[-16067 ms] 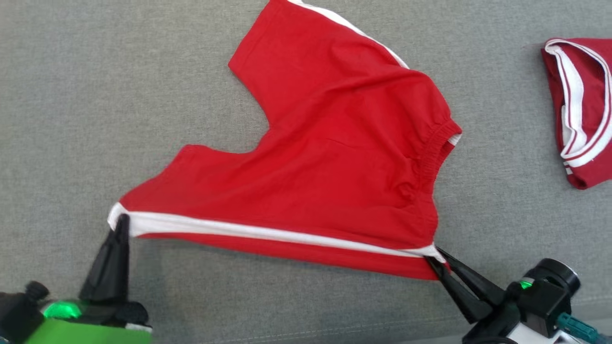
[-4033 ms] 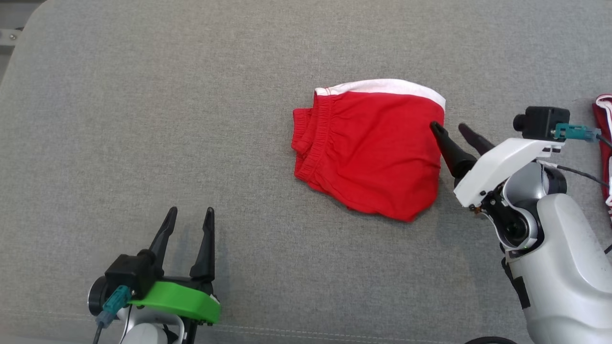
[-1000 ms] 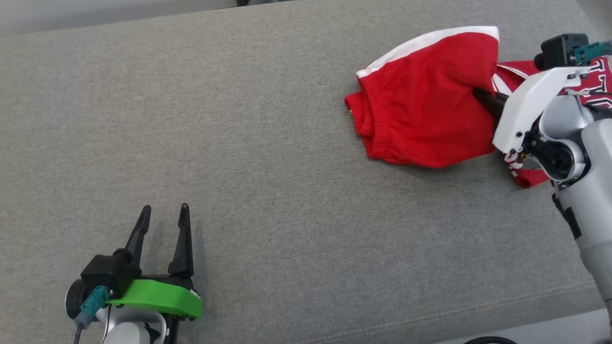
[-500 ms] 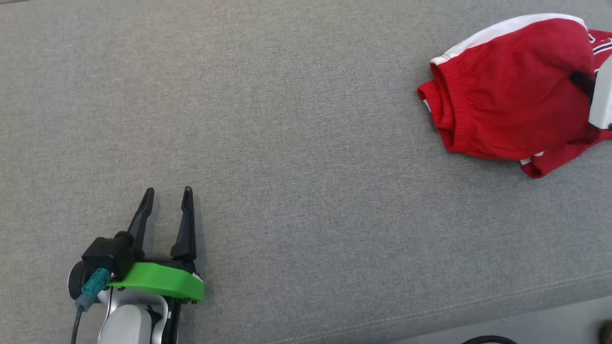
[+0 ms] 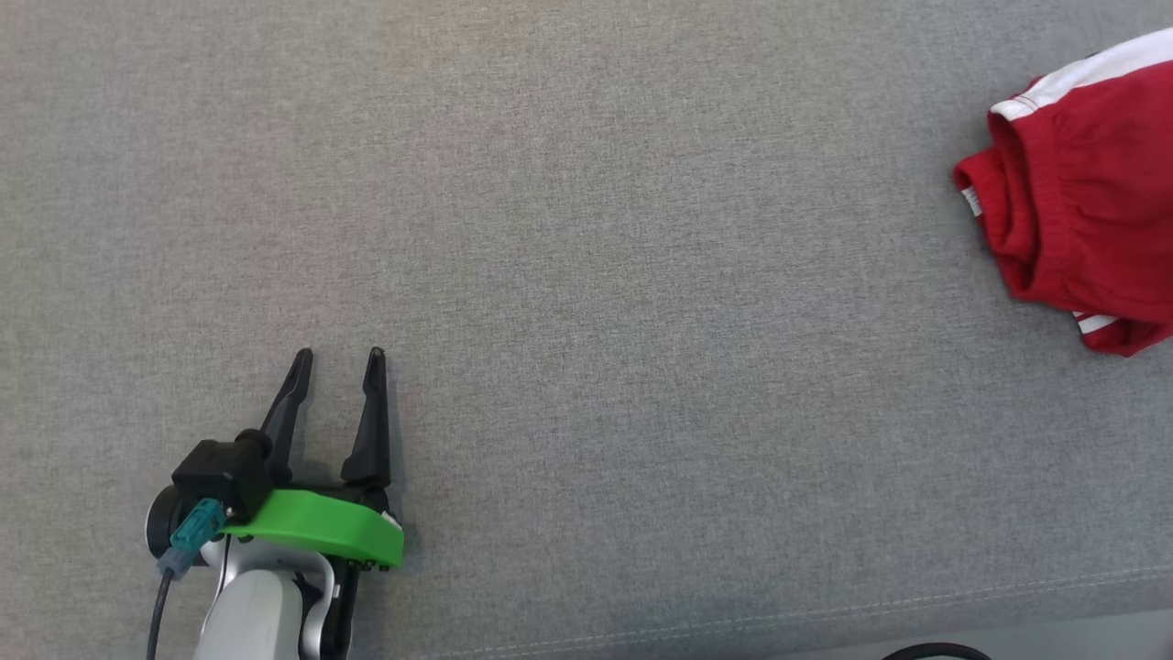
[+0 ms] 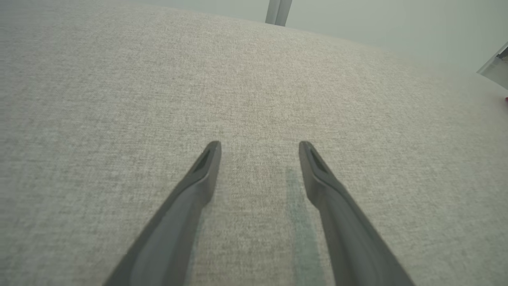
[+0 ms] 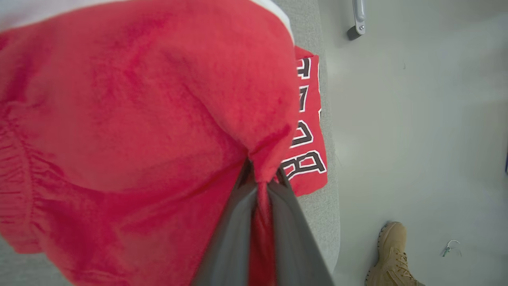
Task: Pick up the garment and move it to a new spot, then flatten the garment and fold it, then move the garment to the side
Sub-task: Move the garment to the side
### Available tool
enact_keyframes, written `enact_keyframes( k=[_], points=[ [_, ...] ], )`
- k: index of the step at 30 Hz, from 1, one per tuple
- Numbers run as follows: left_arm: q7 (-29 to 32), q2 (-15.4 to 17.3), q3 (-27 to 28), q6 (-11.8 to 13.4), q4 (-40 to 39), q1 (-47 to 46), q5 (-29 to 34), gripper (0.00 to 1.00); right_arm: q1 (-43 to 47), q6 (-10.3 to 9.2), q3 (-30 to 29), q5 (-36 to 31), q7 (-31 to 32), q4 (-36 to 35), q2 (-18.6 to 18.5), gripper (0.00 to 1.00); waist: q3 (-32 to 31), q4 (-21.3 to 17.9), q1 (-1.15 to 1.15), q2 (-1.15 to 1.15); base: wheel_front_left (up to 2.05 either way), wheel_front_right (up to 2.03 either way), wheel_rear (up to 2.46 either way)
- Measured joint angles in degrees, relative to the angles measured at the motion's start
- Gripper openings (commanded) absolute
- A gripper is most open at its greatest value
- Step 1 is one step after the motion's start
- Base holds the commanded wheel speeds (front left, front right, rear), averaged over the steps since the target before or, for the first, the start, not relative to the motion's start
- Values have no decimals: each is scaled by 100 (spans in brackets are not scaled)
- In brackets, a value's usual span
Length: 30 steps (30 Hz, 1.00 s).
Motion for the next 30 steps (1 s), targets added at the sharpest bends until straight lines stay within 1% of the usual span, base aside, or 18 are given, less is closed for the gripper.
enact_keyframes(
  k=[6, 7, 8, 9, 10, 14, 17, 19, 20, 22, 24, 27, 30],
  points=[
    [0, 4, 12, 0, 7, -61, -2, 100, 162, 1, -259, -659, -80, -63, 14, 0, 76, 71, 0, 0, 0, 0, 0],
    [0, 4, 12, 0, 7, -61, -2, 100, 162, 1, -259, -659, -80, -63, 14, 15, 76, 71, 0, 0, 0, 0, 0],
    [0, 3, 15, 0, 16, -73, 2, 100, 169, 2, -403, -791, -208, -79, 76, 47, 86, 79, 0, 0, 0, 0, 0],
    [0, 3, 20, 0, 45, -92, 13, 100, 163, 2, -611, -984, -341, -78, 143, 47, 97, 88, 0, 0, 0, 0, 0],
    [0, 3, 24, 0, 71, -107, 18, 100, 166, 1, -742, -1169, -425, -62, 202, 100, 105, 102, 0, 0, 0, 0, 0],
    [0, -10, 32, 0, 102, -142, 16, 100, 433, 2, -983, -1763, -559, 59, 535, 100, 75, 126, 0, 0, 0, 0, 0],
    [0, -21, 43, 0, 113, -142, 15, 100, 476, 2, -1209, -2114, -947, -2, 608, 100, 24, 124, 0, 0, 0, 0, 0],
    [0, -25, 73, 0, 114, -136, 7, 100, 494, 2, -1443, -2292, -1475, -135, 746, 100, -24, 128, 0, 0, 0, 0, 0],
    [0, -34, 98, 0, 109, -123, 3, 100, 479, 1, -1649, -2312, -1772, -213, 895, 100, -55, 132, 0, 0, 0, 0, 0],
    [0, -45, 131, 0, 88, -89, -19, 100, 529, 3, -1789, -2416, -2473, -394, 1061, 100, -129, 146, 0, 0, 0, 0, 0],
    [0, -64, 171, 0, 43, -22, -40, 100, 582, 1, -1918, -2318, -3138, -558, 1305, 100, -216, 164, 0, 0, 0, 0, 0],
    [0, -92, 275, 0, -37, 149, -76, 100, 937, 2, -1724, -1940, -4174, -866, 1581, 100, -380, 186, 0, 0, 0, 0, 0],
    [0, -103, 407, 0, -130, 319, -83, 100, 1434, 1, -1406, -1580, -5094, -1250, 1591, 100, -571, 207, 0, 0, 0, 0, 0]
  ],
)
